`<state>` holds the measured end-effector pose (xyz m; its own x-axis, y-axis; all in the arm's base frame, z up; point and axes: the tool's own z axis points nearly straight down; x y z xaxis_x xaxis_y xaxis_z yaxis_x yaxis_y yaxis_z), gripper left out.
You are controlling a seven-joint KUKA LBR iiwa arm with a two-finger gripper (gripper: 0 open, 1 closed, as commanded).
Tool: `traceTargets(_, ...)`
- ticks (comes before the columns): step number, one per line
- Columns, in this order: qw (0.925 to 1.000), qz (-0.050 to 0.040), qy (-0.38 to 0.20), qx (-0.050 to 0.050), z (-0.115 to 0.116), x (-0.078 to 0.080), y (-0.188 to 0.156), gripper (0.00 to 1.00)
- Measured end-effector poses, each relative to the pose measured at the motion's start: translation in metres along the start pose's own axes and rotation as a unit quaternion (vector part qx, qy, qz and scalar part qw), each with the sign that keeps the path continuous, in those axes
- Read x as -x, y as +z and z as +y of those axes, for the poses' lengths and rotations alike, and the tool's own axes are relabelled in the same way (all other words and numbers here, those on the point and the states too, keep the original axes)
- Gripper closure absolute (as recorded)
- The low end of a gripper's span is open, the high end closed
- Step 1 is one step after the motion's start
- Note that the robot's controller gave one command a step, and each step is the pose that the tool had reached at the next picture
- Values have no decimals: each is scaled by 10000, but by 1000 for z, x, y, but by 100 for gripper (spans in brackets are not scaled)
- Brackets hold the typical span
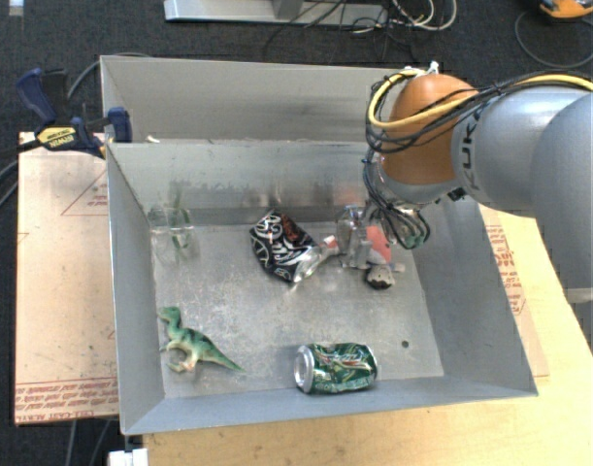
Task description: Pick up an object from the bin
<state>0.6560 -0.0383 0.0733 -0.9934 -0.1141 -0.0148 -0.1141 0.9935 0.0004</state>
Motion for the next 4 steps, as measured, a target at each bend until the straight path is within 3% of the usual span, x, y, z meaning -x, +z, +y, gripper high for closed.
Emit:
traceTargets(1,10000,0,-5,0,0,0,0,100)
traceTargets(2,10000,-31,69,2,4,3,-24,100)
traceTargets(3,9997,-21,260,2,-2,3,-71,0)
traceTargets(4,9997,-21,259,1,-2,3,-71,0)
